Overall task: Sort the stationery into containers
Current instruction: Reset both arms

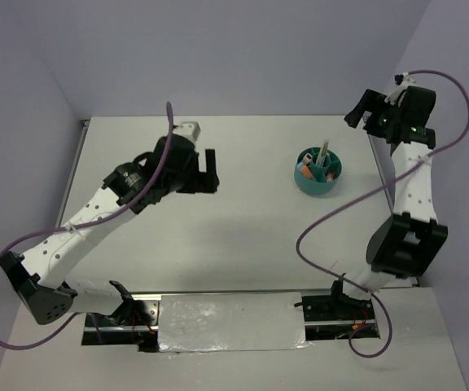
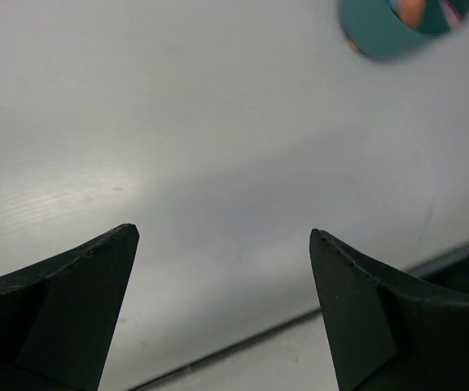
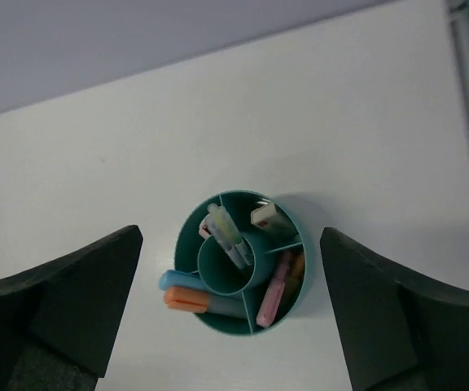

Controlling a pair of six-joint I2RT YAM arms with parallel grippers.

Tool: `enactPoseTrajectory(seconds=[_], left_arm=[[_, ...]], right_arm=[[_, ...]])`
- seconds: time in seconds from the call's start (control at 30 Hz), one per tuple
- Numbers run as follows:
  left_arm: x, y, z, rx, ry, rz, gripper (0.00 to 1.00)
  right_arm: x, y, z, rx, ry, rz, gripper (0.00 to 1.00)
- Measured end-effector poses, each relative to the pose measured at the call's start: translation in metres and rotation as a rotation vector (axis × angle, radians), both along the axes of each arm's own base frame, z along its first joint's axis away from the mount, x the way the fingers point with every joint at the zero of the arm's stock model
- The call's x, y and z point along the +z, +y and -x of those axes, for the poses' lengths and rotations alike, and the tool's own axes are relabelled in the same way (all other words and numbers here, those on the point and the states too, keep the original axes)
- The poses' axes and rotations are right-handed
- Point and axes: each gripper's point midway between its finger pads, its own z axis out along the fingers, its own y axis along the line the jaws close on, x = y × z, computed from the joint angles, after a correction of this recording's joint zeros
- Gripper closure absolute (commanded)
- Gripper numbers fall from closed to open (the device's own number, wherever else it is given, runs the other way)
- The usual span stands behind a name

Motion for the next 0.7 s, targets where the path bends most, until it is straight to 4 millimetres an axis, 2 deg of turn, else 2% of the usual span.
enactPoseTrajectory(seconds=[0.07, 0.17, 0.23, 0.27, 0.33, 0.4, 0.5, 0.6, 0.7], left_arm=[[0.005, 0.029, -0.029, 0.152, 0.004, -0.015, 0.01], [0.021, 0.077, -0.06, 0.351, -0.008, -0.047, 0.01], [0.036, 0.11, -0.072, 0.473, -0.042, -0.079, 0.01], [0.043, 0.123, -0.074, 0.518, -0.067, -0.095, 0.01], [0.055, 0.146, -0.068, 0.58, -0.116, -0.134, 0.01], [0.063, 0.164, -0.057, 0.618, -0.164, -0.162, 0.01], [0.071, 0.194, -0.028, 0.669, -0.231, -0.198, 0.01], [0.079, 0.223, 0.0, 0.742, -0.304, -0.196, 0.01], [0.071, 0.243, 0.026, 0.782, -0.337, -0.191, 0.01]], right_arm=[[0.046, 0.003, 0.027, -0.044, -0.082, 0.058, 0.0], [0.112, 0.029, 0.086, -0.077, -0.219, 0.143, 0.0], [0.152, 0.056, 0.133, -0.065, -0.322, 0.183, 0.0], [0.166, 0.066, 0.153, -0.055, -0.367, 0.192, 0.0], [0.186, 0.073, 0.195, -0.071, -0.432, 0.207, 0.0], [0.198, 0.075, 0.231, -0.096, -0.475, 0.211, 0.0], [0.202, 0.075, 0.275, -0.121, -0.498, 0.201, 0.0], [0.189, 0.073, 0.306, -0.137, -0.468, 0.187, 0.0], [0.173, 0.067, 0.328, -0.156, -0.424, 0.189, 0.0]])
